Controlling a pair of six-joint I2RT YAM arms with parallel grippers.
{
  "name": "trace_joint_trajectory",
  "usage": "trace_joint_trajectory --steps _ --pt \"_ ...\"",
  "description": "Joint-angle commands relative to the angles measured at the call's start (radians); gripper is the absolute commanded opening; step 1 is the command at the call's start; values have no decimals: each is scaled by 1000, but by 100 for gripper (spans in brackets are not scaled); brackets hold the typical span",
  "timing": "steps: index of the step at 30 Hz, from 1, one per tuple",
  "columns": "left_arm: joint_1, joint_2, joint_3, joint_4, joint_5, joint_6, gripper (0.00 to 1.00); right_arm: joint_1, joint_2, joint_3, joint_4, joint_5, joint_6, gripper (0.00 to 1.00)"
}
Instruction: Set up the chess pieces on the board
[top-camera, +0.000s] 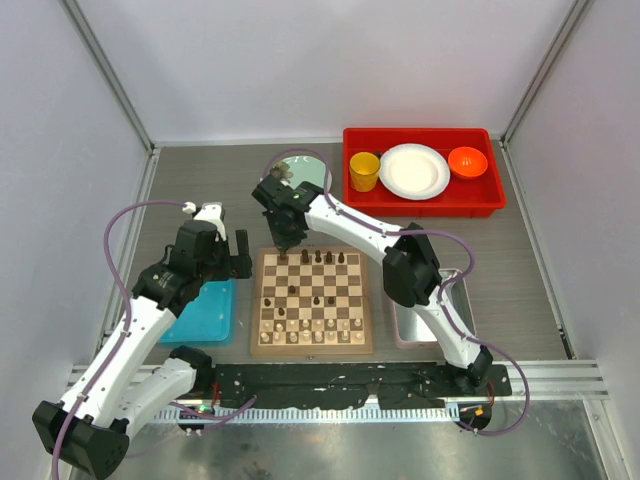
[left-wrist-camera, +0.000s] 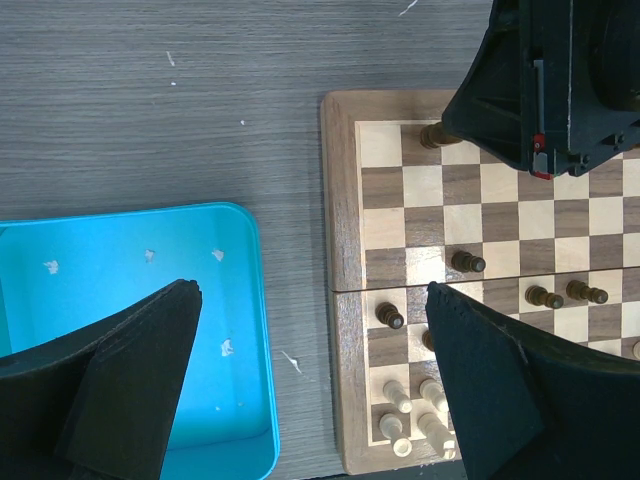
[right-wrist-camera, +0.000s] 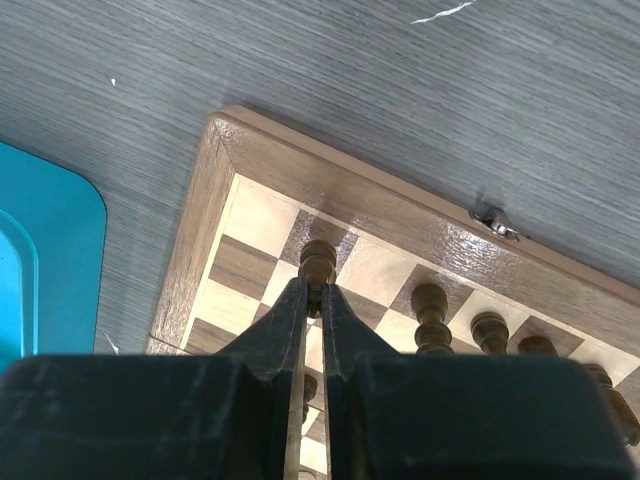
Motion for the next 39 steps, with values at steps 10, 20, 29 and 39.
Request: trace_joint_trajectory --steps 10,20,29,39 --pt "5 -6 8 22 18 7 100 13 11 35 -5 -20 -12 1" --pt "5 -7 8 22 21 9 100 13 20 32 0 -19 -4 2" --pt "5 -10 7 24 25 9 100 13 21 26 1 -28 -3 18" --pt "5 -10 8 22 22 12 100 11 -22 16 49 -8 11 35"
